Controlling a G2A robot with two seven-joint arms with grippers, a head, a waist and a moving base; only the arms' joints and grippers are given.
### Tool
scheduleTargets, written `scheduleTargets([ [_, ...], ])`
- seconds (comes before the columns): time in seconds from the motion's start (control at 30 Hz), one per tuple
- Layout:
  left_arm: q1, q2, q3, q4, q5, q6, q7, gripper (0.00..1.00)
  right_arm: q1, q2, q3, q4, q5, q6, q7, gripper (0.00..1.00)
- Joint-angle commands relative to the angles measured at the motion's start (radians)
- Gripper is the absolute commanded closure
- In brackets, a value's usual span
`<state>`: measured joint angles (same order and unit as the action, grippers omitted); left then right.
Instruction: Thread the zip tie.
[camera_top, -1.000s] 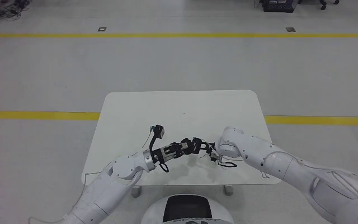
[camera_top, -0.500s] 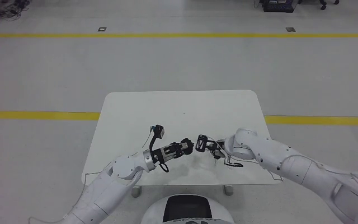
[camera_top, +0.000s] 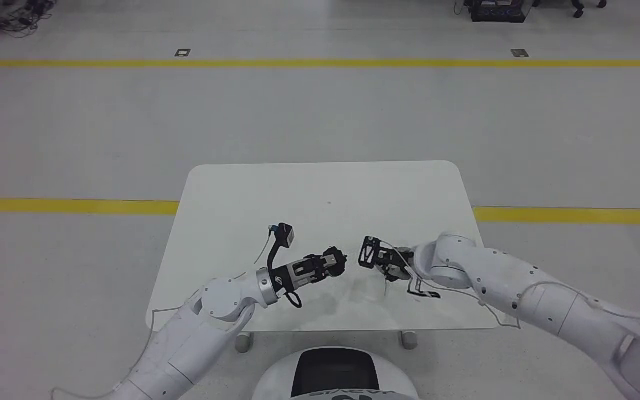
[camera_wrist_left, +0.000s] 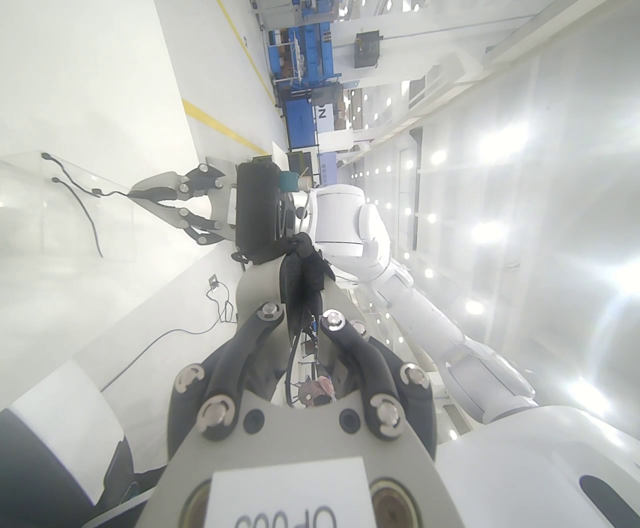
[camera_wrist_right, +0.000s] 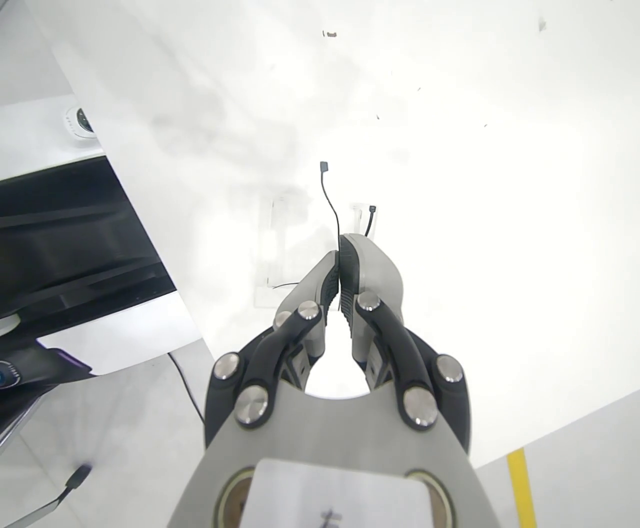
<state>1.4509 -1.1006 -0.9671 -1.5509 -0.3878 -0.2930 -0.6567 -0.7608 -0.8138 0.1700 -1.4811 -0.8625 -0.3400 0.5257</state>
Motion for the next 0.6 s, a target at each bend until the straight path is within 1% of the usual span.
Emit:
scheduleTargets([
  [0.0, 0.0, 0.0, 0.0, 0.0, 0.0, 0.0, 0.0, 1.0, 0.0, 0.0, 0.0, 0.0, 0.0, 0.0, 0.0, 1.0],
  [0.07, 0.0, 0.0, 0.0, 0.0, 0.0, 0.0, 0.0, 1.0, -0.013, 0.001, 0.01, 0.01, 0.004, 0.017, -0.023, 1.0],
  [0.13, 0.0, 0.0, 0.0, 0.0, 0.0, 0.0, 0.0, 1.0, -0.031, 0.009, 0.031, 0.019, 0.022, 0.001, -0.083, 1.0],
  [0.23, 0.0, 0.0, 0.0, 0.0, 0.0, 0.0, 0.0, 1.0, -0.068, 0.041, 0.044, 0.008, 0.029, 0.0, -0.208, 1.0],
  [0.37, 0.0, 0.0, 0.0, 0.0, 0.0, 0.0, 0.0, 1.0, -0.11, 0.104, 0.04, -0.017, 0.023, 0.0, -0.403, 1.0],
  [0.4, 0.0, 0.0, 0.0, 0.0, 0.0, 0.0, 0.0, 1.0, -0.121, 0.126, 0.037, -0.024, 0.021, 0.0, -0.476, 1.0],
  [0.47, 0.0, 0.0, 0.0, 0.0, 0.0, 0.0, 0.0, 1.0, -0.136, 0.159, 0.028, -0.032, 0.014, 0.0, -0.581, 1.0],
  [0.5, 0.0, 0.0, 0.0, 0.0, 0.0, 0.0, 0.0, 1.0, -0.144, 0.18, 0.022, -0.039, 0.011, 0.0, -0.652, 1.0],
  [0.57, 0.0, 0.0, 0.0, 0.0, 0.0, 0.0, 0.0, 1.0, -0.152, 0.21, 0.009, -0.047, -0.001, 0.0, -0.76, 1.0],
])
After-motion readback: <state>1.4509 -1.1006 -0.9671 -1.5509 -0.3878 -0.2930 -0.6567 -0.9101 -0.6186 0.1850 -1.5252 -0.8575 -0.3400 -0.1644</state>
